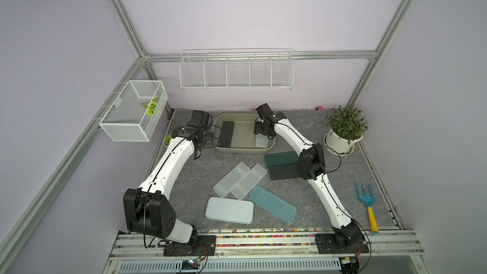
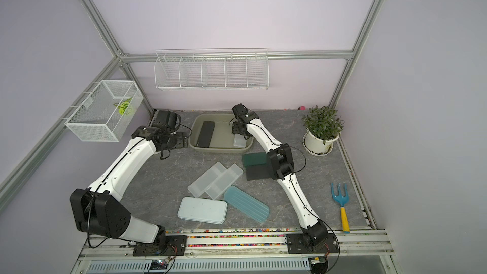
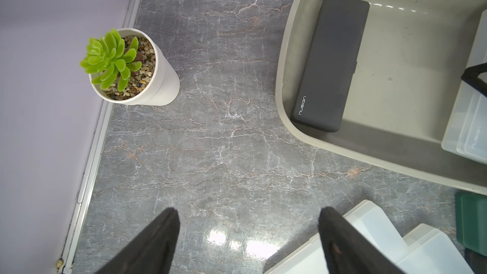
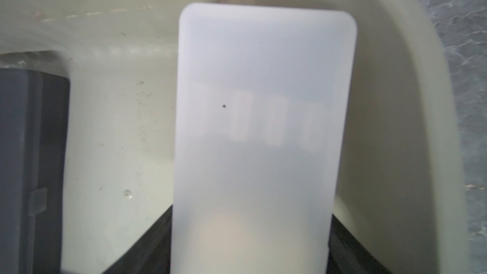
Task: Put the pencil case into the storage box
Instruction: Place the pencil case at the storage box.
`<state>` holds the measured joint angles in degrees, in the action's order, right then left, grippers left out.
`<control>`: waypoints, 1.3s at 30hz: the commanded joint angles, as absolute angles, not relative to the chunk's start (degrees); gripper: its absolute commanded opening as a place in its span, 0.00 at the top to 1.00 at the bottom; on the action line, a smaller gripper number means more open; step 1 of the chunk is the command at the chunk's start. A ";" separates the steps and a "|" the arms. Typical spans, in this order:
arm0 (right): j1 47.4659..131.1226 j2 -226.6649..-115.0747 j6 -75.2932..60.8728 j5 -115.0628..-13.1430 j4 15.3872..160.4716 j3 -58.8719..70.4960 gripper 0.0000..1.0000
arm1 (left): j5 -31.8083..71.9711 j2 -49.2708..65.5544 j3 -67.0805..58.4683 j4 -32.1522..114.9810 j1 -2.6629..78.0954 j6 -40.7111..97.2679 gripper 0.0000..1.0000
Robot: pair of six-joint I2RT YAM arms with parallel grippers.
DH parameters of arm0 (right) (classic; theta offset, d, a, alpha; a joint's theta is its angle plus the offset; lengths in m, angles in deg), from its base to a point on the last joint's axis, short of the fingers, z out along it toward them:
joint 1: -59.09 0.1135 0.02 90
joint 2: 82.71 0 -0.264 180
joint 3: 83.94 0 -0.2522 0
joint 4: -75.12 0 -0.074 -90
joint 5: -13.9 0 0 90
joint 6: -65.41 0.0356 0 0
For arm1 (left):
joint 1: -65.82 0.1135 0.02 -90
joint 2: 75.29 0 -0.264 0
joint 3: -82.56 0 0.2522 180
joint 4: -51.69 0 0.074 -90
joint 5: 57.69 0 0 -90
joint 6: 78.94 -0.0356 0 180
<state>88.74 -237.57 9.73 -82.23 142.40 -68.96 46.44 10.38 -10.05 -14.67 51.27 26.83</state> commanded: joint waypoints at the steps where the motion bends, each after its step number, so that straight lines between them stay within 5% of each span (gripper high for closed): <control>1: 88.52 -237.20 8.15 -84.30 144.51 -70.36 0.20 | 46.94 11.70 -10.65 -14.13 51.68 26.39 0.12; 7: 88.27 -235.13 7.08 -84.14 145.56 -70.34 0.11 | 46.55 12.75 -10.95 -14.11 51.68 26.44 0.12; 16: 89.15 -223.94 3.94 -82.09 145.56 -68.20 0.10 | 39.88 12.15 -9.42 -14.61 51.69 22.34 0.14; 22: 89.35 -203.47 4.48 -81.13 138.39 -43.47 0.10 | 24.58 8.34 -3.72 -13.73 49.33 14.97 0.18; 30: 88.36 -183.80 6.79 -82.35 138.55 -13.65 0.10 | 22.49 7.29 1.01 -17.14 36.32 18.52 0.24; 39: 88.01 -172.44 8.44 -81.64 138.71 4.44 0.09 | 21.51 11.09 4.20 -12.80 26.63 24.68 0.16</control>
<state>88.30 -177.44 6.93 -81.45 138.62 2.38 22.60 9.07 3.76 -14.99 27.99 21.93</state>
